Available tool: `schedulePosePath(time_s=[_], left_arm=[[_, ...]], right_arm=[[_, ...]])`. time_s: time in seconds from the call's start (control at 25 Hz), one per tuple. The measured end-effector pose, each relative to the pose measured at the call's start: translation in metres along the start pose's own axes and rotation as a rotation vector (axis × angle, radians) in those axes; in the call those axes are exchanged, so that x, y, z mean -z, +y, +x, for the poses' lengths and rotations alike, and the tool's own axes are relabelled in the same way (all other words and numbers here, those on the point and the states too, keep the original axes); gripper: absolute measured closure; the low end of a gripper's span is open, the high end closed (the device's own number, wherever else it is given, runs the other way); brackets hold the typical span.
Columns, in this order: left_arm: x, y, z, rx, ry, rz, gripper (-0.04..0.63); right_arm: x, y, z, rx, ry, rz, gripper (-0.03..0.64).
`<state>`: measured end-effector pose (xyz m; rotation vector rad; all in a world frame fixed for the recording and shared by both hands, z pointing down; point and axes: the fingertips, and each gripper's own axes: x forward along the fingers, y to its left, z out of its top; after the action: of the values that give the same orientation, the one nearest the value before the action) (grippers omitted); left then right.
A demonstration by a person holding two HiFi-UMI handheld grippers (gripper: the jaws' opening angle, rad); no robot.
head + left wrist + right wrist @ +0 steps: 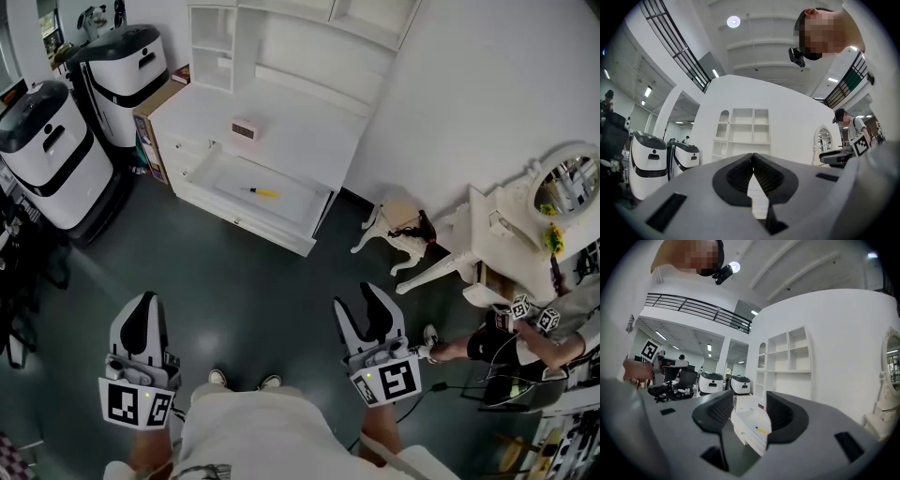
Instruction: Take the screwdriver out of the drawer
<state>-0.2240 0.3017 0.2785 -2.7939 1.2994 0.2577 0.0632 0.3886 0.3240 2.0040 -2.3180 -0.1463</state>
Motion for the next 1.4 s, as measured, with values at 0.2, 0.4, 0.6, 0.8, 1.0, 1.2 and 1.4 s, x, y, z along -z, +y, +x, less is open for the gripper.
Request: schedulePosePath(time_s=[0.2, 0.4, 0.6, 0.8, 1.0, 1.2, 1.4], left_arm=[[0.007, -0.02, -0.007, -0.016, 0.024, 0.009, 0.58], [0.016, -0.028, -0.015, -0.043, 0.059, 0.01, 0.58], [0.023, -0.023, 0.007, -0.02, 0.073, 0.011, 0.58], [0.048, -0.01, 0.057, 0.026, 0.087, -0.02, 0.58], [0.072, 0.028, 0.138, 0.07, 0.1, -0.064, 0.58], [0.072, 0.09, 0.228, 0.113, 0.073, -0.082, 0.58], [0.086, 0.153, 0.289, 0.134, 0.084, -0.123, 0.58]], right_arm=[[0.01, -0.021, -0.007, -0.054, 0.017, -0.026, 0.232], [0.02, -0.034, -0.011, -0.05, 0.022, -0.004, 0.227], [0.025, -0.035, 0.005, -0.067, 0.036, 0.005, 0.227], [0.042, -0.041, 0.043, -0.065, 0.073, 0.013, 0.227], [0.05, -0.058, 0.118, -0.058, 0.119, -0.016, 0.227], [0.036, -0.074, 0.214, -0.038, 0.148, -0.055, 0.227], [0.028, -0.078, 0.287, -0.001, 0.185, -0.073, 0.227]])
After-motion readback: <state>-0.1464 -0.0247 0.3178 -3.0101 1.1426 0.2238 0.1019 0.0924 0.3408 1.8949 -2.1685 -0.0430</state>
